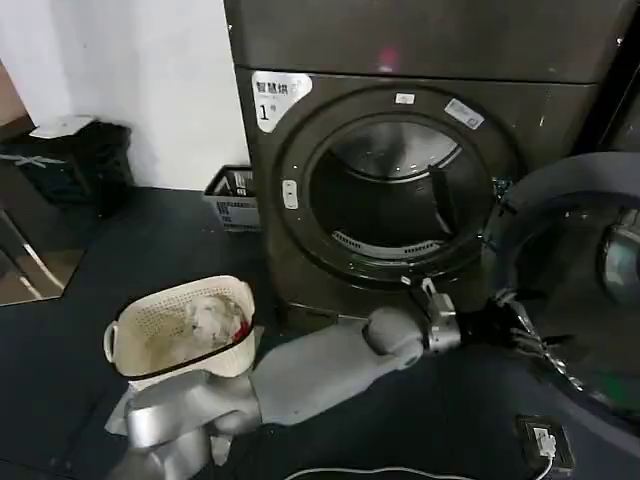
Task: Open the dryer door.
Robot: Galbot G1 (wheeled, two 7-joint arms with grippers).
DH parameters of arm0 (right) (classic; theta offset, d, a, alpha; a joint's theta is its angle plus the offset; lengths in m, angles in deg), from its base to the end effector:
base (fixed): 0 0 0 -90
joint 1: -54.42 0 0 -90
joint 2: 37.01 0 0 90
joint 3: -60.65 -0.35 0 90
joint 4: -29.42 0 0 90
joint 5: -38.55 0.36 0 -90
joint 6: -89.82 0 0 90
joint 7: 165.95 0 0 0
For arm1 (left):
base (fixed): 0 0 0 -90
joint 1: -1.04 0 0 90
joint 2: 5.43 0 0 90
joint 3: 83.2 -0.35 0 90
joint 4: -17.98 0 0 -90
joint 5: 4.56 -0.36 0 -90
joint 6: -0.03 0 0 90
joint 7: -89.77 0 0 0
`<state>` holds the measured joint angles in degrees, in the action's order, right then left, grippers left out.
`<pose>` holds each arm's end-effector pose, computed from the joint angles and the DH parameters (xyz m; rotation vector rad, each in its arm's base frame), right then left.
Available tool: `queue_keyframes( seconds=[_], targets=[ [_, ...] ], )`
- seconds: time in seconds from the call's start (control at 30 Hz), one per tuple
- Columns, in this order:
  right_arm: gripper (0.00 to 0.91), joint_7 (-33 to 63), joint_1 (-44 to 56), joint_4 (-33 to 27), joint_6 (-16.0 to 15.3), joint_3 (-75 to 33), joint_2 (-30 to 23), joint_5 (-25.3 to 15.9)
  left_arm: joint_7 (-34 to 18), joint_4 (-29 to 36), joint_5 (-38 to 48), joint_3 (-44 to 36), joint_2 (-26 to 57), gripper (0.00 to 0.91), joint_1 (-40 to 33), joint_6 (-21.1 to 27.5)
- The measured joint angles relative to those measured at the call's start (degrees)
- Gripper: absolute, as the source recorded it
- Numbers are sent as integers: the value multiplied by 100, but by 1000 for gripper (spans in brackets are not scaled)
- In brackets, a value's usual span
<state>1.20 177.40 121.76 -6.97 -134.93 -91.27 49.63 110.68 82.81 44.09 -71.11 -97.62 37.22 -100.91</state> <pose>-0.1190 -0.4771 -0.0059 1.7882 2.2066 -0.9484 0.4363 -0.3376 -0.2345 2.0557 2.2066 0.0154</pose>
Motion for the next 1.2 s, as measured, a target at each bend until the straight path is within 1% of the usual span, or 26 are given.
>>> queue_keyframes(
  seconds=[0.27,0.4,0.47,0.67,0.73,0.8,0.9,1.0,1.07,1.2],
  targets=[
    [907,-4,86,-61,74,-52,-18,5,-1,2,-55,2,0,907,-17,-176],
    [907,-4,116,-117,126,-33,-5,5,-220,163,-284,-27,0,907,82,-554],
    [907,-4,115,-128,131,-1,2,4,-317,269,-399,-30,0,907,159,-854],
    [907,-8,48,-60,138,115,16,-30,-360,769,-423,29,1,907,487,-1388],
    [907,-15,72,-79,214,101,19,-81,-355,978,-432,63,27,907,621,-1509],
    [907,-15,113,-142,267,27,57,-183,-355,1222,-443,114,310,907,733,-1604],
    [907,9,159,-237,264,-119,155,-245,-352,1588,-541,211,1002,907,961,-1694],
    [907,31,169,-245,254,-230,225,-261,-363,1965,-547,357,1667,907,1183,-1674],
    [907,31,154,-197,243,-254,246,-266,-351,2192,-581,466,2043,907,1340,-1586],
    [907,33,82,-111,226,-242,294,-337,-435,2696,-609,758,2806,907,1616,-1148]
  ],
)
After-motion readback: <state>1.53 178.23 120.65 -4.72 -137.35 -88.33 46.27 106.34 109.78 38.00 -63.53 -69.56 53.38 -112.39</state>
